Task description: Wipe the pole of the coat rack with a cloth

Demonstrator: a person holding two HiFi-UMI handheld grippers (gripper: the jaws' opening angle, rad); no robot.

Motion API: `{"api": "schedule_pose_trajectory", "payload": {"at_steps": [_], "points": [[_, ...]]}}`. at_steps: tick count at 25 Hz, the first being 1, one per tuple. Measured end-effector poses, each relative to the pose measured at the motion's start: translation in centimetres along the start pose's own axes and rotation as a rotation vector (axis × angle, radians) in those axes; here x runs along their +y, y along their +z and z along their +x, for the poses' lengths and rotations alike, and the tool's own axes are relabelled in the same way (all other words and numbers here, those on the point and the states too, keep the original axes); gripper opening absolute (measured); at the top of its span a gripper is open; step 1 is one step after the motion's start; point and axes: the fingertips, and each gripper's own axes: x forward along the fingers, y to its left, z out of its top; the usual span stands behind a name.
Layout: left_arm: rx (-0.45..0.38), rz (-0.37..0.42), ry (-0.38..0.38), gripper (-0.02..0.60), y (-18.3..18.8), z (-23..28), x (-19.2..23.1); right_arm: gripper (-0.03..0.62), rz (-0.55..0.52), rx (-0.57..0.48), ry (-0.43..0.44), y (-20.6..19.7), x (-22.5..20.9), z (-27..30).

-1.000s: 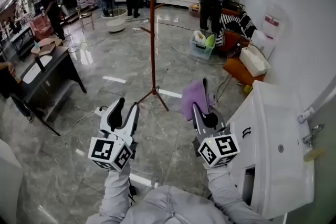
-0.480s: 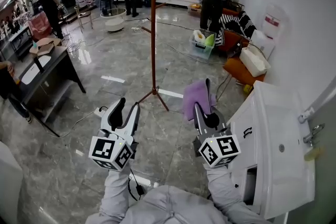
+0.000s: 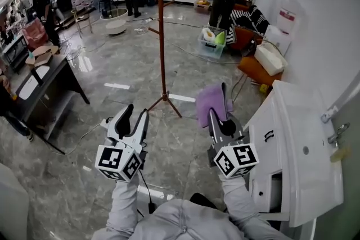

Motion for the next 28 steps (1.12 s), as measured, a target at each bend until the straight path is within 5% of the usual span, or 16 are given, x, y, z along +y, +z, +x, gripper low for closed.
{"api": "schedule_pose_trajectory", "payload": {"at_steps": [9,28], "points": [[0.004,-0.003,0.013,0.196,-1.3,4.8,2.4,0.051,0.022,0.001,0.011,-1.7,-2.8,5.3],[-0.007,0.031,0.16,0.196,-2.2,21.3,5.9,0.051,0.072,0.008,0.184,-3.2,-13.9,21.8]]}}
